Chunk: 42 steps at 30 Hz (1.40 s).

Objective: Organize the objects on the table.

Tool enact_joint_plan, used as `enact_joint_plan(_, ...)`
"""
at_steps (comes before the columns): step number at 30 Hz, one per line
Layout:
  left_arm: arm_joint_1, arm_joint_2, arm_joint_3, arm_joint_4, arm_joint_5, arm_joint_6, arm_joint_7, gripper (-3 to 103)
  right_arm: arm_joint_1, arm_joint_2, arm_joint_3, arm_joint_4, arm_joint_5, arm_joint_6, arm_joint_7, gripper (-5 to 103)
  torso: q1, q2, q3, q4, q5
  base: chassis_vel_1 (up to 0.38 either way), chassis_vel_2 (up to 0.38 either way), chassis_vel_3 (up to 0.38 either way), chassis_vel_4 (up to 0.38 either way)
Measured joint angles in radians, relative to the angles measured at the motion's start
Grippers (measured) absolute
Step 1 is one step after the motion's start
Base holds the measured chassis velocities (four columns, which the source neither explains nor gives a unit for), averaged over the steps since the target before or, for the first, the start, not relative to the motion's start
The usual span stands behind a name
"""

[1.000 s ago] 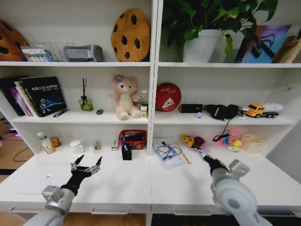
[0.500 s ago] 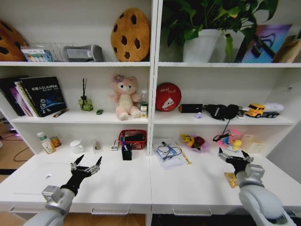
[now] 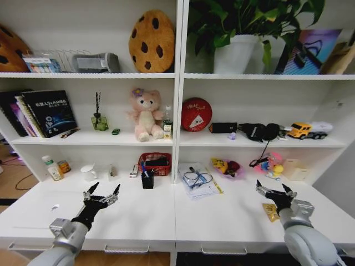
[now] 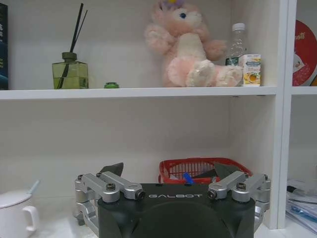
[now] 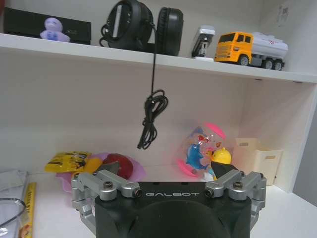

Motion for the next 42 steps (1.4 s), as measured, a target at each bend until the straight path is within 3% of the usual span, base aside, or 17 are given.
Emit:
enact_joint_plan(4,0.0,0.0,0.0,0.0,0.0,0.0,0.0,100,-0.004,0.014,-0.024,-0.003,-0.044,0.022,0.018,100,0.0,0.0,0.0,-0.0003,-0.0002,-0.184,-0.207,0.191,0.174)
enact_joint_plan(5,0.0,0.0,0.0,0.0,0.0,0.0,0.0,100,-0.013,0.023,-0.029,0.003,-0.04,0.007,0.029,100,0.0,0.0,0.0,-0.0001,0.0012,-0.114,-0.121,0.145,0.171)
enact_joint_plan(7,0.0,0.0,0.0,0.0,0.0,0.0,0.0,100,-0.025,0.03,-0.033,0.016,-0.024,-0.021,0.049,100,0.0,0.0,0.0,0.0,0.001,-0.114,-0.121,0.13,0.083)
enact_joint_plan(8,0.0,0.0,0.0,0.0,0.0,0.0,0.0,100,-0.047,0.038,-0.041,0.036,0.013,-0.067,0.081,100,0.0,0.0,0.0,0.0,-0.0006,-0.039,-0.078,0.051,0.066)
enact_joint_plan(12,0.0,0.0,0.0,0.0,0.0,0.0,0.0,100,-0.078,0.065,-0.071,0.047,0.108,-0.174,0.138,100,0.0,0.0,0.0,-0.0006,-0.0002,-0.005,-0.027,0.0,0.021)
enact_joint_plan(15,0.0,0.0,0.0,0.0,0.0,0.0,0.0,100,-0.056,0.074,-0.1,0.024,0.146,-0.211,0.162,100,0.0,0.0,0.0,-0.0003,-0.0008,0.04,0.051,-0.055,-0.041)
enact_joint_plan(19,0.0,0.0,0.0,0.0,0.0,0.0,0.0,100,-0.015,0.079,-0.129,-0.015,0.123,-0.207,0.171,103,0.0,0.0,0.0,0.0001,0.0001,0.028,0.027,-0.021,-0.015)
enact_joint_plan(21,0.0,0.0,0.0,0.0,0.0,0.0,0.0,100,0.045,0.078,-0.158,-0.048,0.084,-0.198,0.19,89,0.0,0.0,0.0,0.0001,0.0001,0.0,0.0,0.0,0.0)
enact_joint_plan(25,0.0,0.0,0.0,0.0,0.0,0.0,0.0,100,0.073,0.075,-0.176,-0.059,0.068,-0.198,0.204,84,0.0,0.0,0.0,0.0,0.0,0.0,0.0,0.0,0.0)
enact_joint_plan(26,0.0,0.0,0.0,0.0,0.0,0.0,0.0,100,0.087,0.076,-0.188,-0.062,0.06,-0.198,0.217,73,0.0,0.0,0.0,-0.0001,0.0,0.0,0.0,0.0,0.0)
enact_joint_plan(30,0.0,0.0,0.0,0.0,0.0,0.0,0.0,100,0.107,0.081,-0.211,-0.076,0.053,-0.199,0.245,68,0.0,0.0,0.0,-0.0001,0.0,0.0,0.0,0.0,0.0)
enact_joint_plan(42,0.0,0.0,0.0,0.0,0.0,0.0,0.0,100,0.094,0.086,-0.194,-0.088,0.052,-0.195,0.27,68,0.0,0.0,0.0,-0.0002,-0.0001,0.0,0.0,0.0,0.0)
